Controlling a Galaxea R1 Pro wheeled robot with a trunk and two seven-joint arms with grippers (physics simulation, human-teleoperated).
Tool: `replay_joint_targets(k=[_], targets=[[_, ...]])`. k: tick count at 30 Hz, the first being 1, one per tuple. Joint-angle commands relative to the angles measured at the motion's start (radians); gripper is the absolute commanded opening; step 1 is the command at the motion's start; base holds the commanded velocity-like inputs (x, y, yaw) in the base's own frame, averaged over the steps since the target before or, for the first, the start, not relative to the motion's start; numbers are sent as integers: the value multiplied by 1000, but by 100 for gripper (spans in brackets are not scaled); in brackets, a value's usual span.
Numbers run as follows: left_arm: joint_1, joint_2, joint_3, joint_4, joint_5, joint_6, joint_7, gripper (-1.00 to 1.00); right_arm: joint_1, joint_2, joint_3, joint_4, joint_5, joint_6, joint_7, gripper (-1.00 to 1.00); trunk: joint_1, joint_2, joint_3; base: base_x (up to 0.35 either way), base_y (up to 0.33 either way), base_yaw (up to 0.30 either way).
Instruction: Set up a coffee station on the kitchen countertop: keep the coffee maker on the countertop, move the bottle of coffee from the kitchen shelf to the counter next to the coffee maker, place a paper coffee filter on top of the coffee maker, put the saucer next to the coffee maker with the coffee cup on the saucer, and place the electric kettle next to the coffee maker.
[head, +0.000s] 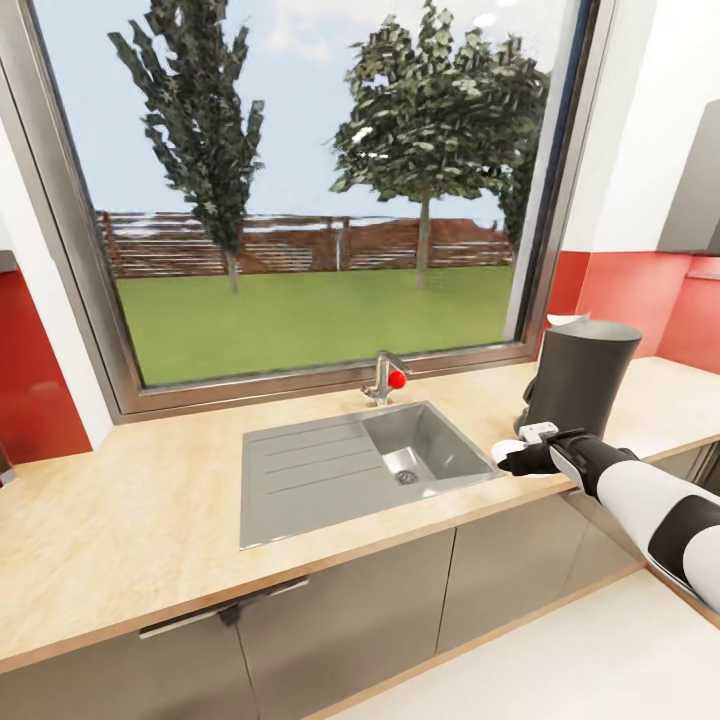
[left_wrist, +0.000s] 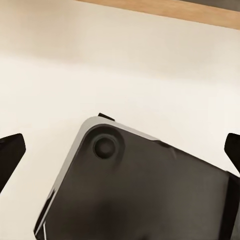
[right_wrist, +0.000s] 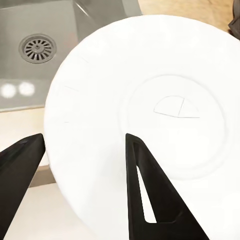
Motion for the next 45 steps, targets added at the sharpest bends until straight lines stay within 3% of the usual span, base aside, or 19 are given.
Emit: replay_joint_targets(k=[1, 26, 45], targets=[[0, 0, 0, -1, 11, 0, -9, 100, -1, -1, -9, 2, 10, 5, 2, -100, 4, -9, -5, 0, 0, 0], [0, -1, 6, 8, 12, -1, -9, 100, -1, 2, -10, 2, 10, -3, -3, -100, 100, -184, -83, 0, 0, 0], [0, -1, 44, 18, 11, -1, -9, 100, -1, 2, -10, 2, 10, -9, -2, -100, 100, -184, -83, 49, -9, 0]])
